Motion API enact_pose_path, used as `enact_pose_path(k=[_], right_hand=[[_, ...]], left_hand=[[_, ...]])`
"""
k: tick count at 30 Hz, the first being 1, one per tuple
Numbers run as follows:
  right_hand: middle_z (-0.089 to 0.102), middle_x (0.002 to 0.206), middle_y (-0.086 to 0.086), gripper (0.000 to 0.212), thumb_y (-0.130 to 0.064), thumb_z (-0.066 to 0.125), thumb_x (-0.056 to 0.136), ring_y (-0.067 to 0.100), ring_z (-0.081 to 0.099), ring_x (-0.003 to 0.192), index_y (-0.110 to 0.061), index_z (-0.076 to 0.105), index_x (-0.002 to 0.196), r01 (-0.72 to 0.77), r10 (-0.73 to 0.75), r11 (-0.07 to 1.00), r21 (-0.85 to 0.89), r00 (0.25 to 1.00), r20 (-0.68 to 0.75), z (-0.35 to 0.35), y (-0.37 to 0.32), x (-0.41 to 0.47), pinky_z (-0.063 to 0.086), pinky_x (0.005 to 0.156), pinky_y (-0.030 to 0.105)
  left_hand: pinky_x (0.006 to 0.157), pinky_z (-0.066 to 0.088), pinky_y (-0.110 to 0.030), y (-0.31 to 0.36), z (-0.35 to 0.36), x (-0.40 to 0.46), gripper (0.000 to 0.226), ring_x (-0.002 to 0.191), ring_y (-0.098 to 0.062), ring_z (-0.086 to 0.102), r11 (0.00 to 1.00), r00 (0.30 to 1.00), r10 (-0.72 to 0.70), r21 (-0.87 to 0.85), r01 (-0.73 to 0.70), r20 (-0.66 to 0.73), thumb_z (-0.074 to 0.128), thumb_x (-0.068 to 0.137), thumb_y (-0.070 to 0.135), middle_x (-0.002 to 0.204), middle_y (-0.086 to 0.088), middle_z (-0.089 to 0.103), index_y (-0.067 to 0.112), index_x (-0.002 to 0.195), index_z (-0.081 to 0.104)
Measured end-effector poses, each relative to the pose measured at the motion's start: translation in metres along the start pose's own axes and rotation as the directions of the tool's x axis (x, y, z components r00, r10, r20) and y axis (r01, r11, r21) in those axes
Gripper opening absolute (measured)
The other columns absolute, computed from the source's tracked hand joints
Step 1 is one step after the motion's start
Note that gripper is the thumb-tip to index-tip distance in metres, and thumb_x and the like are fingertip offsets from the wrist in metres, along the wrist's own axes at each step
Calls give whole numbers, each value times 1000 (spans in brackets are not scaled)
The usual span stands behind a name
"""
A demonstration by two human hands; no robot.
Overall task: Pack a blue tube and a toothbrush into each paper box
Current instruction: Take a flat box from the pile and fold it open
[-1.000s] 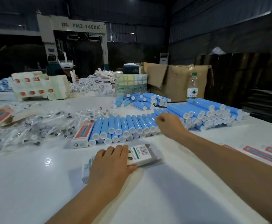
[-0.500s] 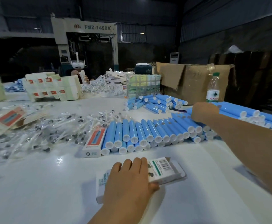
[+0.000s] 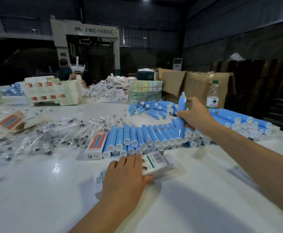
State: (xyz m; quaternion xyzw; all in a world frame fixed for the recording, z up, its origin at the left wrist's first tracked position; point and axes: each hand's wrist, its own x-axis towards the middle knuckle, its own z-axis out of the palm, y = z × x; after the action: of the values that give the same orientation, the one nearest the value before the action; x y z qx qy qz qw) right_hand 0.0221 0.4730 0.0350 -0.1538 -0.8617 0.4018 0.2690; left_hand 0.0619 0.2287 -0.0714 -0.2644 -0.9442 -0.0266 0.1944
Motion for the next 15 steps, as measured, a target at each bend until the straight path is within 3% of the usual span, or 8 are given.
enact_pose_path(k=[2, 5, 8, 11, 15], right_hand=[[62, 81, 13, 77, -10, 65, 85, 17, 57, 40, -36, 20, 143, -19, 10, 932, 362, 1000, 27, 0, 6, -37, 42, 36, 23], [67, 66, 11, 101, -3, 64, 86, 21, 60, 44, -46, -4, 147, -17, 20, 807, 590, 1000, 0, 7, 18, -77, 49, 41, 29], [66, 66, 13, 99, -1, 63, 86, 20, 61, 45, -43, -2, 148, -28, 91, 741, 671, 994, -59, 18, 34, -95, 50, 43, 29], [63, 73, 16, 94, -1, 64, 86, 17, 58, 44, -39, 4, 148, -88, 156, 702, 707, 987, -31, 26, 38, -104, 49, 42, 28], [61, 74, 13, 73, -7, 66, 85, 12, 52, 41, -33, 23, 138, -149, 198, 698, 700, 980, 11, 33, 40, -112, 41, 37, 23]], left_hand=[[98, 28, -29, 0, -1, 0, 71, 125, -14, 35, 1000, 999, -22, -12, 22, -34, 20, 90, 68, 143, 7, 34, 23, 145, 16], [94, 30, -27, -1, -2, -1, 65, 121, -12, 39, 998, 996, -52, -40, 49, -77, 21, 91, 65, 137, 10, 40, 26, 142, 21], [92, 31, -26, 0, -3, -4, 63, 118, -11, 41, 997, 993, -70, -38, 66, -91, 21, 90, 65, 132, 11, 42, 27, 141, 23], [93, 32, -27, 2, -4, -5, 64, 119, -12, 40, 997, 994, -72, -25, 70, -80, 20, 90, 65, 133, 11, 41, 27, 142, 22], [92, 32, -27, 4, -6, -5, 63, 120, -12, 41, 996, 992, -94, -11, 94, -82, 21, 91, 64, 132, 11, 42, 26, 141, 24]])
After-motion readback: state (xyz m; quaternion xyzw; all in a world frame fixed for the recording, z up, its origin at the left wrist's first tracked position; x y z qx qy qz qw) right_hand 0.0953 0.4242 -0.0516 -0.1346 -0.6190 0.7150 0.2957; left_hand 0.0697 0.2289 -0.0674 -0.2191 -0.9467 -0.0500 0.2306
